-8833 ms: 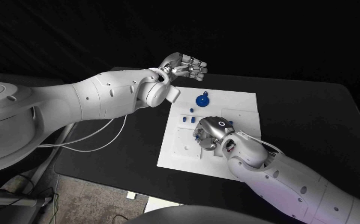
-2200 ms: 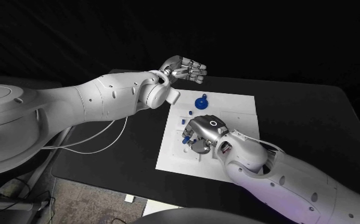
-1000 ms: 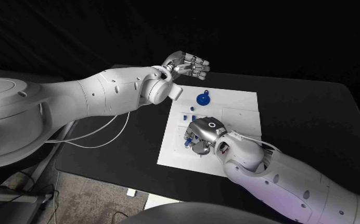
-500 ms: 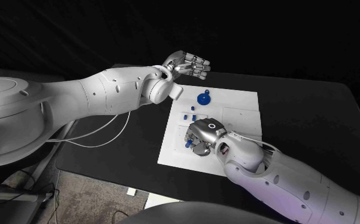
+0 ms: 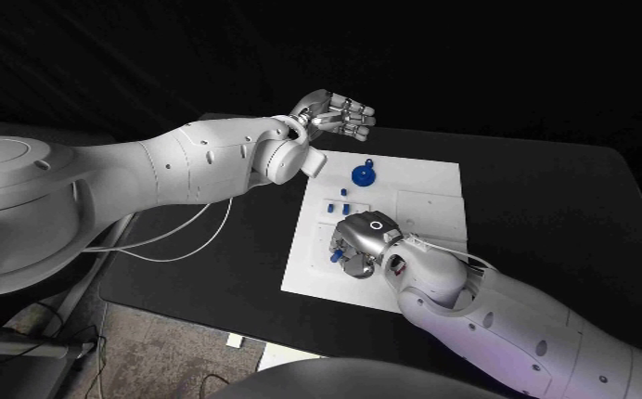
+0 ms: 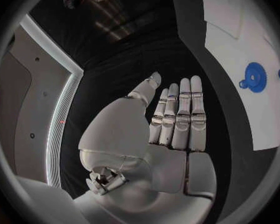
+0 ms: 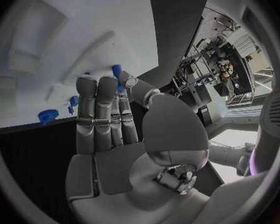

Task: Assemble the parts on the task board

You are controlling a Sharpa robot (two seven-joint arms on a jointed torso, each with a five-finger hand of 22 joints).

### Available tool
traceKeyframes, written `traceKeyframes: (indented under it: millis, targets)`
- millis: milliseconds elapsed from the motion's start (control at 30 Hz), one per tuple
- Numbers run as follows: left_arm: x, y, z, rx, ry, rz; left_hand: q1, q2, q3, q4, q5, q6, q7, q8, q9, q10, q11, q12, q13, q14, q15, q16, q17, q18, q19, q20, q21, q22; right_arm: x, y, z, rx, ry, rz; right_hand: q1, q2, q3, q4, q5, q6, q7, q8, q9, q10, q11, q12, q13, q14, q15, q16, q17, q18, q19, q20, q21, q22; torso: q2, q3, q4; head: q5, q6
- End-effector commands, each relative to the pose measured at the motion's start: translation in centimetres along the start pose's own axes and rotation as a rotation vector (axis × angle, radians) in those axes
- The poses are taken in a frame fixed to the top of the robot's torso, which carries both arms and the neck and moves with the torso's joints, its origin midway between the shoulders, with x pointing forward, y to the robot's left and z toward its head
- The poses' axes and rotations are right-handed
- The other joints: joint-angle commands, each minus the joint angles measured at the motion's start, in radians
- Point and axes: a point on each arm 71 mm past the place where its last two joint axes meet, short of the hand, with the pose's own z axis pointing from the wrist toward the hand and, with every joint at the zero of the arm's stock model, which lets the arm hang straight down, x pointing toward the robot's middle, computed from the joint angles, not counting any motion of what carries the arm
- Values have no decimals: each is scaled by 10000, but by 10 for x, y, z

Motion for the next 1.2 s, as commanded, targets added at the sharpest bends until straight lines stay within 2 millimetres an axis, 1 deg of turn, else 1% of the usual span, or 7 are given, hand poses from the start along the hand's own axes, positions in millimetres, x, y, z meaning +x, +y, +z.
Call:
traceKeyframes:
  millis: [33, 533, 633, 700, 933, 1033, 1200]
  targets:
    - [2, -1, 1, 60, 130, -111, -23, 74, 11, 78, 34, -101, -5, -12, -9, -45, 12, 5, -3, -30, 32, 8, 17, 55, 97, -16, 27, -78, 2, 2, 1, 67, 121, -459, 28, 86, 41, -22, 37, 98, 45, 53, 68, 44, 18, 37, -11, -9, -71, 12, -10, 50, 399, -43, -28, 20, -1, 0, -4, 1, -9]
    - [4, -1, 1, 44, 165, -122, -32, 78, 8, 97, 36, -105, -4, -13, -9, -48, 13, 5, -3, -32, 33, 8, 18, 54, 102, -13, 25, -113, 7, 14, 5, -50, 361, -721, -7, 55, 63, -13, 36, 81, 53, 47, 62, 17, 26, 34, -14, -23, -67, 7, -36, 50, 379, -37, -141, 42, 0, -12, 3, -29, 6]
    - [4, -1, 1, 40, 163, -121, -32, 78, 8, 97, 36, -105, -4, -13, -9, -48, 13, 5, -3, -32, 33, 8, 18, 54, 102, -13, 25, -113, 8, 15, 5, -88, 389, -615, -54, -53, -67, -8, 114, -159, 122, 30, 28, -261, 111, 28, -19, -26, 18, -5, -67, 71, 359, 26, -275, 16, -1, -16, -4, -33, 15]
    - [4, -1, 1, 35, 167, -122, -32, 78, 8, 97, 36, -105, -4, -13, -9, -48, 13, 5, -3, -32, 33, 8, 18, 54, 102, -13, 25, -113, 8, 15, 5, -91, 296, -463, -236, -252, -417, 89, 596, -472, 175, 29, 6, -582, 207, 30, -24, -30, 65, -2, -91, 111, 360, 80, -357, -14, -3, -13, -5, -40, 13]
    - [3, -1, 1, 22, 174, -123, -32, 78, 8, 97, 36, -105, -4, -13, -9, -48, 13, 5, -3, -32, 33, 8, 18, 54, 102, -13, 25, -113, 5, 14, 5, -47, -187, -106, -366, -781, -1300, 263, 691, -1695, 400, 39, -19, -1895, 593, 36, -34, -35, 343, -3, -237, 380, 374, 371, -917, -301, -2, -2, -11, -49, 14]
    - [3, -1, 2, 18, 179, -125, -32, 78, 8, 97, 36, -105, -4, -13, -9, -48, 13, 5, -3, -32, 33, 8, 18, 54, 102, -13, 25, -113, 4, 14, 4, -27, -335, -16, 24, -771, -2207, 382, 750, -1988, 348, 26, -31, -2303, 667, 35, -37, -74, 391, 0, -383, 505, 381, 440, -1301, -560, -5, 2, -4, -56, 14]
    - [3, 0, 1, 1, 164, -119, -32, 78, 8, 97, 36, -105, -4, -13, -9, -48, 13, 5, -3, -32, 33, 8, 18, 54, 102, -13, 25, -113, 1, 12, 2, 24, -851, 272, 311, -833, -2940, 652, 867, -2282, 390, 29, -29, -2747, 758, 90, -45, -193, 441, -11, -556, 610, 303, 494, -1868, -856, -9, 9, -2, -59, -5]
